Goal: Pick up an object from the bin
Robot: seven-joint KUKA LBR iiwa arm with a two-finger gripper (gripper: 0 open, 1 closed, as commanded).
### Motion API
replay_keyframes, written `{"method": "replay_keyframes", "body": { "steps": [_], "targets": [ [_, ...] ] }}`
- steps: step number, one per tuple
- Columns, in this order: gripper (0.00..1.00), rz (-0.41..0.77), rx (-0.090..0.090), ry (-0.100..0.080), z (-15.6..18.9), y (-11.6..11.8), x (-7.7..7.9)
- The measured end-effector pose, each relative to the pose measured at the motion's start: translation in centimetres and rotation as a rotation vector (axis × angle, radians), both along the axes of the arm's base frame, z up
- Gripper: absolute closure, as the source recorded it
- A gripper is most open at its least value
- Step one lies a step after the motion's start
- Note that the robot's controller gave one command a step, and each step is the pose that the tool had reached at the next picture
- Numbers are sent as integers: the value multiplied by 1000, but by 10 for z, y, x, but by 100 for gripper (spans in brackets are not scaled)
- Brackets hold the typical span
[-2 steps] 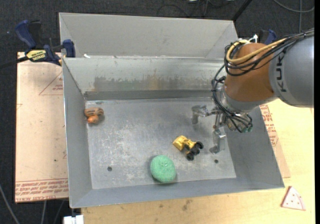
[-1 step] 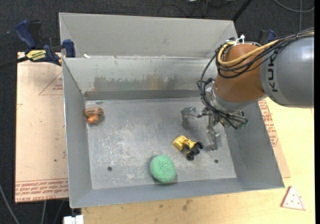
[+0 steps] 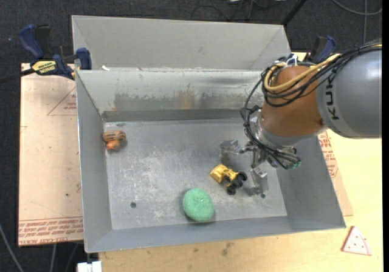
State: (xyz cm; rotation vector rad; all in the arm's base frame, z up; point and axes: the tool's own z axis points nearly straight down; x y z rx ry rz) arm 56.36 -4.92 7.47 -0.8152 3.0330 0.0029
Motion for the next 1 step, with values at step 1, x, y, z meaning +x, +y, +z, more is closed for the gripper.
{"method": "replay_keyframes", "body": {
  "steps": [1],
  "targets": [
    [0,-270,0,1,-2,10,-9]
  ]
}}
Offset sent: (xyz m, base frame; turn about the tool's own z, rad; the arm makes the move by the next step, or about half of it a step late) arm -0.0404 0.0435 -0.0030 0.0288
